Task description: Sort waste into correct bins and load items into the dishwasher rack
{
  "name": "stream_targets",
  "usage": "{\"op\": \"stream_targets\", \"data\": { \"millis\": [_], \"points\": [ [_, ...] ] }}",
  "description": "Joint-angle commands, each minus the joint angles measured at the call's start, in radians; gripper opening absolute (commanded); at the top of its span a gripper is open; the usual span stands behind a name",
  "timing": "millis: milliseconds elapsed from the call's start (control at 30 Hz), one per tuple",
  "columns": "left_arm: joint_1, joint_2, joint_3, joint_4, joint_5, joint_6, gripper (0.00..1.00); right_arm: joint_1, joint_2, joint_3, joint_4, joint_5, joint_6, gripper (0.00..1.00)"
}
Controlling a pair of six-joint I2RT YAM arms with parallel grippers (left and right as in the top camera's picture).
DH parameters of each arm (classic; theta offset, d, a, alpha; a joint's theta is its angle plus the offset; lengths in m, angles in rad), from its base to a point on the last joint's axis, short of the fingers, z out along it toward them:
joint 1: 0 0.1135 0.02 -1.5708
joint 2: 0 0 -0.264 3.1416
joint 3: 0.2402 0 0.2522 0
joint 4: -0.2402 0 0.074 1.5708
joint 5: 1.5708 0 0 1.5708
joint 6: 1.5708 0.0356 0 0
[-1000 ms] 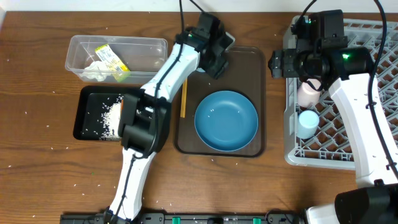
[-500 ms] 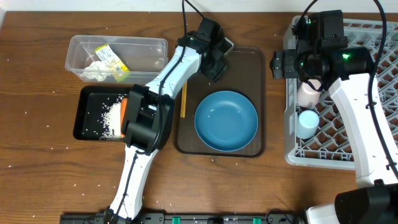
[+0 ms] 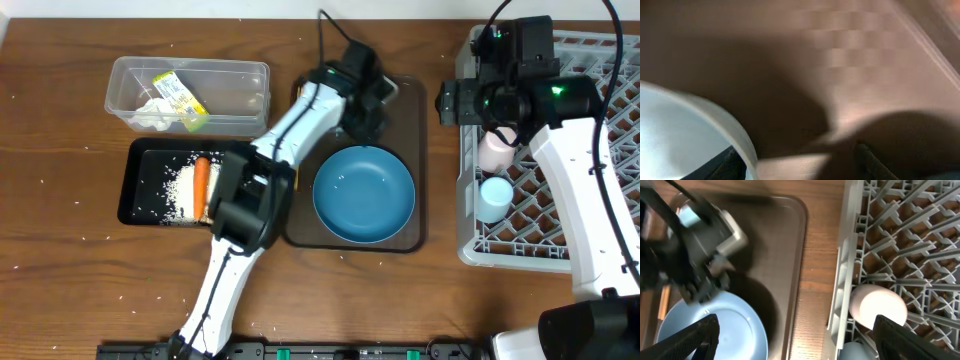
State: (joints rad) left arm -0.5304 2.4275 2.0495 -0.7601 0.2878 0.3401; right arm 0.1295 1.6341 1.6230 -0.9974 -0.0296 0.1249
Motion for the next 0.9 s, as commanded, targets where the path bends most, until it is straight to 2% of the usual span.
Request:
{"op": "stream_targets", "data": {
  "millis": [0, 267, 500, 867],
  "points": [
    [-0.066, 0.004, -0.002, -0.021, 0.03, -0.005, 0.67, -0.018, 0.004, 0.008, -0.002, 0.007, -0.01, 0.91],
    [-0.133, 0.004, -0.002, -0.028, 0.029, -0.006, 0.68, -0.039, 0.004, 0.008, -0.008, 0.007, -0.01, 0.91],
    [-0.113, -0.009, 0.01, -0.031, -0.02, -0.104, 0.67, -0.046, 0.004, 0.008, -0.006, 0.007, -0.01, 0.91],
    [-0.038, -0.259, 0.025, -0.134, -0.048, -0.145, 0.69, -0.046, 0.004, 0.008, 0.029, 0.006, -0.009, 0.92]
  ]
}}
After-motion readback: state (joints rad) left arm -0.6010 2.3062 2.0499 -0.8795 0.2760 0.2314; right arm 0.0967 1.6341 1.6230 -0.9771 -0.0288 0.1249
